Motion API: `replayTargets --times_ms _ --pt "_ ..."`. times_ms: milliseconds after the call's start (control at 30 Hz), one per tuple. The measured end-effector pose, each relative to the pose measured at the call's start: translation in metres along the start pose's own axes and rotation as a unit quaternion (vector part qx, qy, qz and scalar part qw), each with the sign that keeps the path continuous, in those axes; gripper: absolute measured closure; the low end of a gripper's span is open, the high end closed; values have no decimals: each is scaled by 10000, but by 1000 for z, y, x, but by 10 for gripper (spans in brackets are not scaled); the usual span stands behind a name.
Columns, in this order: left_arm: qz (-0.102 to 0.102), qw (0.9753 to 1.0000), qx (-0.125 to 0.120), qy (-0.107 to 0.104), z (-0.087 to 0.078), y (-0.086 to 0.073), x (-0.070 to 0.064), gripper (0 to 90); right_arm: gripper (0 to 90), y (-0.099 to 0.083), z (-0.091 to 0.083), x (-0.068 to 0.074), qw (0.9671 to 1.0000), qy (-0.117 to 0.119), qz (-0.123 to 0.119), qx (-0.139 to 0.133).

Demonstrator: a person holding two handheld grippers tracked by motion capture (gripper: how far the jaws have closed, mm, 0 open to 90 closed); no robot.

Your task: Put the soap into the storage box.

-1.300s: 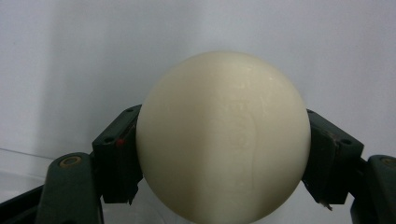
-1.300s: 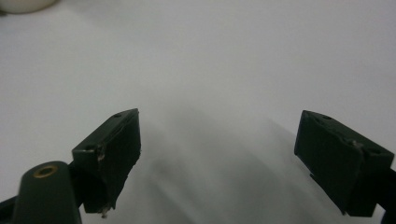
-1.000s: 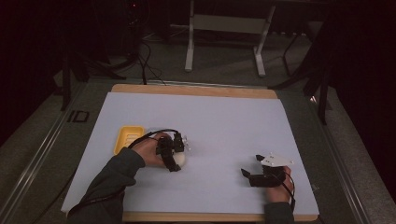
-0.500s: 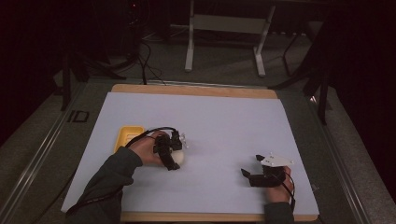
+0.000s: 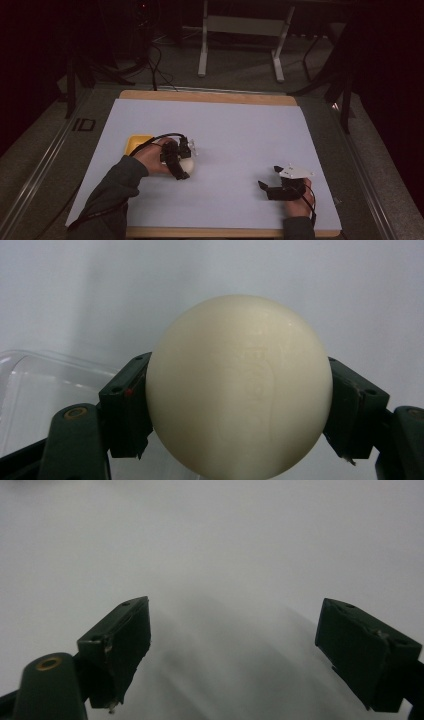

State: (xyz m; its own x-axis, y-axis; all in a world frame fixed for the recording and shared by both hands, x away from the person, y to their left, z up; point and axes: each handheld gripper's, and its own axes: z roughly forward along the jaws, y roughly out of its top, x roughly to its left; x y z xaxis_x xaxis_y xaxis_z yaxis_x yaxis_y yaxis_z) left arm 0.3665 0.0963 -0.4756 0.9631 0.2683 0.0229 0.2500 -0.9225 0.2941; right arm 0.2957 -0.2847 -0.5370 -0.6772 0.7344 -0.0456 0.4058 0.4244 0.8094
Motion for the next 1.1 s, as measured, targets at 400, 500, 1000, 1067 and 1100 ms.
replayTargets --times_ms 400,500,1000,1067,1100 --pt "-78 9998 110 163 -8 -9 6 258 144 0 0 0 10000 -2 -6 3" --pt "-117 9997 93 205 -12 -11 8 257 143 0 0 0 10000 -2 -5 2" --pt "-443 9983 -102 353 -31 -27 26 258 144 0 0 0 10000 -4 -14 6" --pt "-488 9981 -138 358 -33 -28 29 258 144 0 0 0 10000 -3 -11 6" --pt "-518 9979 -139 372 -35 -29 29 258 144 0 0 0 10000 -2 -11 7"
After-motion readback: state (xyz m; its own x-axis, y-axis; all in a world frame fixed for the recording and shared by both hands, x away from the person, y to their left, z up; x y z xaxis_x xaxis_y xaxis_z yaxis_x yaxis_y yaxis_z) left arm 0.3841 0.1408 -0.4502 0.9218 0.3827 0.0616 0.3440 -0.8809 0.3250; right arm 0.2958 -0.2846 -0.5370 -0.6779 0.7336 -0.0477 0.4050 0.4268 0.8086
